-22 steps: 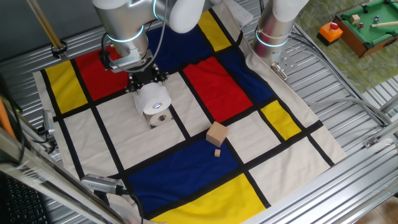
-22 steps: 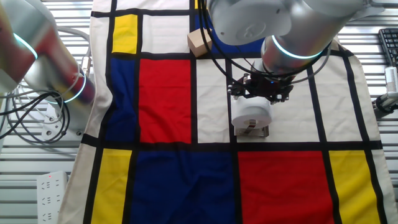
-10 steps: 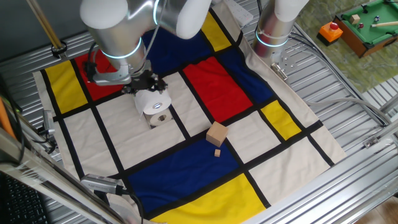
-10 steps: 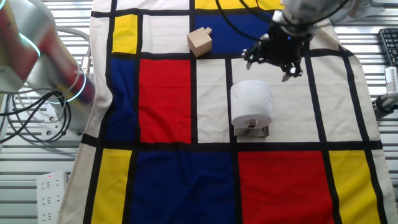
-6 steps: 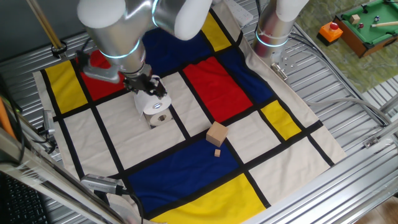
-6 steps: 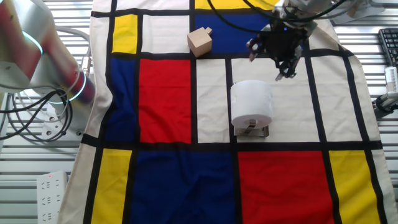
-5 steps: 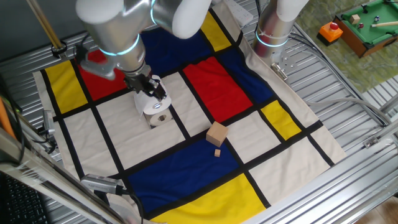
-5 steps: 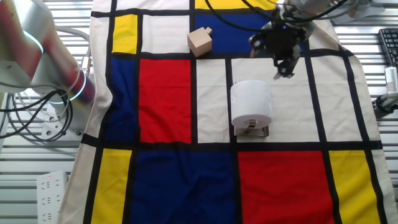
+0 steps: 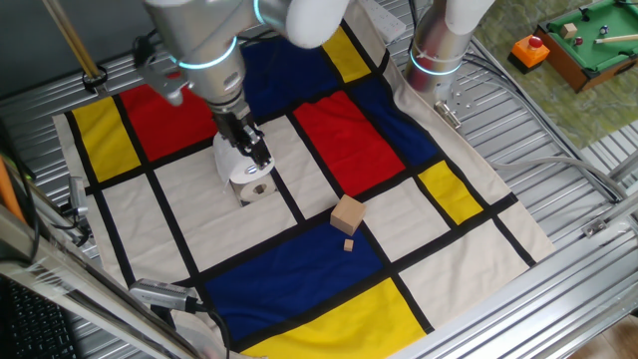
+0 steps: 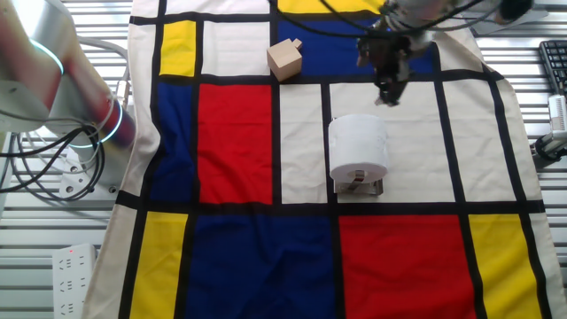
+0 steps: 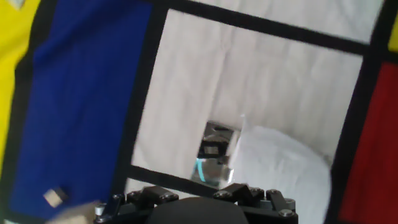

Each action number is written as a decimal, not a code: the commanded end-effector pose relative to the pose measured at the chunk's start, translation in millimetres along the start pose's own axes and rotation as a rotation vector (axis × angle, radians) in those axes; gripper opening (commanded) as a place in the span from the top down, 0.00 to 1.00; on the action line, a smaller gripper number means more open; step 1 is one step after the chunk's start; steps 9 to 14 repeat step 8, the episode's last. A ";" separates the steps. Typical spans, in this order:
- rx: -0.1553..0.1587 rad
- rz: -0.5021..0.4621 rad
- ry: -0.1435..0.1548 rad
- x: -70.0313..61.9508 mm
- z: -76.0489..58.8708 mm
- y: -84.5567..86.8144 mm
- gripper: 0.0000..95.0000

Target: Put the toilet paper on its holder

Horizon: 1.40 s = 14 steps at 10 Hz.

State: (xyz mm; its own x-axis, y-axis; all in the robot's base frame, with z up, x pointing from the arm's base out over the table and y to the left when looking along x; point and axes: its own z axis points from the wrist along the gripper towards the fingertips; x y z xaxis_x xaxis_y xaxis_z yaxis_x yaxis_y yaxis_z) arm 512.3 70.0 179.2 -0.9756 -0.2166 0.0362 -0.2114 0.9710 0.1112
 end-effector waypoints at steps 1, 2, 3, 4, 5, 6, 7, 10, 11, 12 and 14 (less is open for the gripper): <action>-0.037 0.101 -0.031 11.1 -4.6 13.4 0.20; -0.044 0.097 -0.033 12.7 -5.4 15.2 0.20; -0.049 0.095 -0.035 13.1 -5.8 16.4 0.20; -0.052 0.092 -0.035 13.6 -6.2 17.2 0.20; -0.055 0.087 -0.034 14.5 -6.5 18.0 0.20; -0.058 0.086 -0.035 15.3 -6.6 18.4 0.20; -0.061 0.086 -0.036 15.5 -6.7 19.1 0.20; -0.063 0.085 -0.038 15.7 -6.9 19.3 0.20; -0.063 0.085 -0.038 15.7 -6.9 19.3 0.20; -0.063 0.085 -0.038 15.7 -6.9 19.3 0.20; -0.063 0.085 -0.038 15.7 -6.9 19.3 0.20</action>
